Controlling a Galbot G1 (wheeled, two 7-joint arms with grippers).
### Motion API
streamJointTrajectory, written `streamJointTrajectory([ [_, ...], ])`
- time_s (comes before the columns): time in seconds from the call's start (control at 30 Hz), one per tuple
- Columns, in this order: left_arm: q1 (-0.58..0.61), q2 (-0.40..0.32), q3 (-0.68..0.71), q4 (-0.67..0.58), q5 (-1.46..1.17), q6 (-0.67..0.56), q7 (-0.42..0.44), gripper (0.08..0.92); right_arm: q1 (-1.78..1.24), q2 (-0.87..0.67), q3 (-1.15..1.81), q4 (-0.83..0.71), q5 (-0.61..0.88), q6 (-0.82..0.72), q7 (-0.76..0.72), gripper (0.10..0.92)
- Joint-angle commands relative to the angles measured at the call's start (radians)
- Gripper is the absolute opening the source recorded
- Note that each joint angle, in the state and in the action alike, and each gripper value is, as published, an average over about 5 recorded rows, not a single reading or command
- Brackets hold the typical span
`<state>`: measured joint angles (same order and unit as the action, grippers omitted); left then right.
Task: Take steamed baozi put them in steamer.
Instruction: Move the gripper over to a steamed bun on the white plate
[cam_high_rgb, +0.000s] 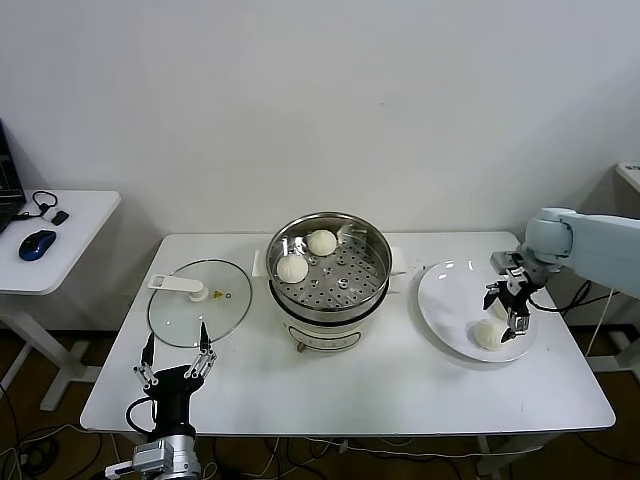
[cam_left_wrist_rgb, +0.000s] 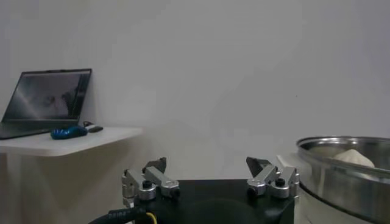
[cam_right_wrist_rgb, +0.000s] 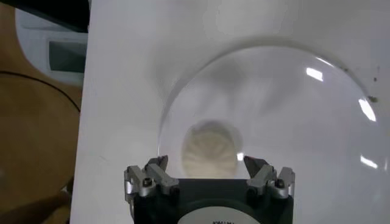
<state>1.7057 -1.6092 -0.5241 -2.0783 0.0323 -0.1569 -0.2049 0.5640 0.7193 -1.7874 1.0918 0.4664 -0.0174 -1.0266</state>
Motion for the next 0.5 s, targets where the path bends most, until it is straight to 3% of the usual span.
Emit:
streamJointTrajectory([
  [0.03, -0.001, -0.049, -0.002, 0.003, 0.000, -0.002, -0.002, 0.823, -0.105, -0.001, 0.073, -0.079, -0.038, 0.016, 0.006, 0.823],
  [0.5, 0.000, -0.049, -0.005, 0.004, 0.001, -0.011, -0.003, 0.823, -0.143, 0.030, 0.118, -0.128, -0.056, 0.028, 0.007, 0.823],
])
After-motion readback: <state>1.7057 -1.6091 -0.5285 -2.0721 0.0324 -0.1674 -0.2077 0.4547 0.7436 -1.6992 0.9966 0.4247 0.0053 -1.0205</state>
